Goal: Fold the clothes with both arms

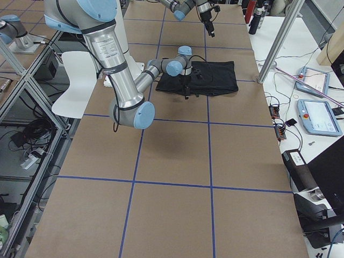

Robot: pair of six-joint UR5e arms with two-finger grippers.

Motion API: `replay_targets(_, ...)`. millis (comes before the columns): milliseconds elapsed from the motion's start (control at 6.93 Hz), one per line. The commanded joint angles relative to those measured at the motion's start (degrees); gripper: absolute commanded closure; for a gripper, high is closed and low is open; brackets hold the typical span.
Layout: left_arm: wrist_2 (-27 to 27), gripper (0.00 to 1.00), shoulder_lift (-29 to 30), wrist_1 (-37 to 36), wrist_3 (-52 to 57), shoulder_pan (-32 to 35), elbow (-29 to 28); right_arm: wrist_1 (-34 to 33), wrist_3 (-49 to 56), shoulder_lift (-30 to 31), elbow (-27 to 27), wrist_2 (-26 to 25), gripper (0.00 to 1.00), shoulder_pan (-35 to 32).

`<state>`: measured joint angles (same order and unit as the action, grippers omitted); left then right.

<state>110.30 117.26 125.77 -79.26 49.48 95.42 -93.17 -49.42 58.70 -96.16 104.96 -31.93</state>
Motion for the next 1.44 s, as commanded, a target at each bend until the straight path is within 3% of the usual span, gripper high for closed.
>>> replay_targets(0,0.0,0.0,-0.1,0.1,0.1,0.0,-0.2,5.2,-0.1,-2.0,0.6,0.2,0.01,-0.7)
replay_targets(433,0.0,0.0,-0.1,0.1,0.1,0.0,-0.2,6.3,-0.1,-10.0,9.8,-0.4,0.01,-0.7)
replay_targets(1298,0.0,0.0,0.2,0.0,0.0,0.0,-0.2,5.7,-0.1,-6.8,11.4,0.2,0.01,-0.6)
